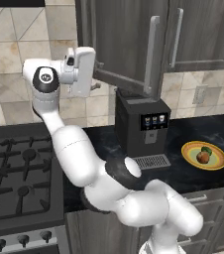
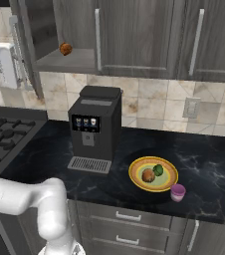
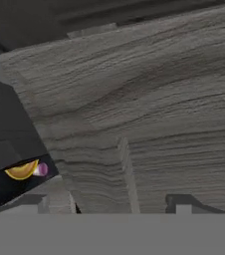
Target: Pick the avocado and bread from the counter and place them on the plate. Then pick the jam from the cabinet and place it next to the plate. Lastly close the cabinet door.
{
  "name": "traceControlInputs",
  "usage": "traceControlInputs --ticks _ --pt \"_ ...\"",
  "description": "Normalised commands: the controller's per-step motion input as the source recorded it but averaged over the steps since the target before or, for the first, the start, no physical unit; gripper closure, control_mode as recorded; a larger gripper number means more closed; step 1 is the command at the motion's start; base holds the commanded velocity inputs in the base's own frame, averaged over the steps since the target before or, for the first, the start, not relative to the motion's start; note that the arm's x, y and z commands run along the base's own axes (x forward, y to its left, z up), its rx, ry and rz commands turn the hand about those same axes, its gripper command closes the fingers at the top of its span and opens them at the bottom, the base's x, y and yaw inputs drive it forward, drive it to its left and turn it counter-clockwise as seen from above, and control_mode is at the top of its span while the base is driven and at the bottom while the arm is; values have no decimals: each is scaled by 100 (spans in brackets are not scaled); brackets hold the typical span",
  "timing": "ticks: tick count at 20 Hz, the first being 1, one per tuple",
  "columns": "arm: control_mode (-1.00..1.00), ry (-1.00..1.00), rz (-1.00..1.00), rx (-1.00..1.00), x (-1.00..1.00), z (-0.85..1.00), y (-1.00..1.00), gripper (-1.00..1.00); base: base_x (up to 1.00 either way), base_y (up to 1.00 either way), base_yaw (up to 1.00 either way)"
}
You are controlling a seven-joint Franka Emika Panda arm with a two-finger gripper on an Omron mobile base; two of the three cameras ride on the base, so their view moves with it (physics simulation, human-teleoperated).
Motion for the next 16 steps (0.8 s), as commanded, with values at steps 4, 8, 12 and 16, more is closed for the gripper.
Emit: traceControlInputs --ticks 4,8,12,16 --pt "-100 9 31 5 8 0 -81 -100 0 0 0" --pt "-100 9 43 8 34 0 -88 -100 0 0 0" --pt "-100 12 53 7 47 -3 -69 -100 0 0 0" --pt "-100 13 57 1 71 -47 -67 -100 0 0 0"
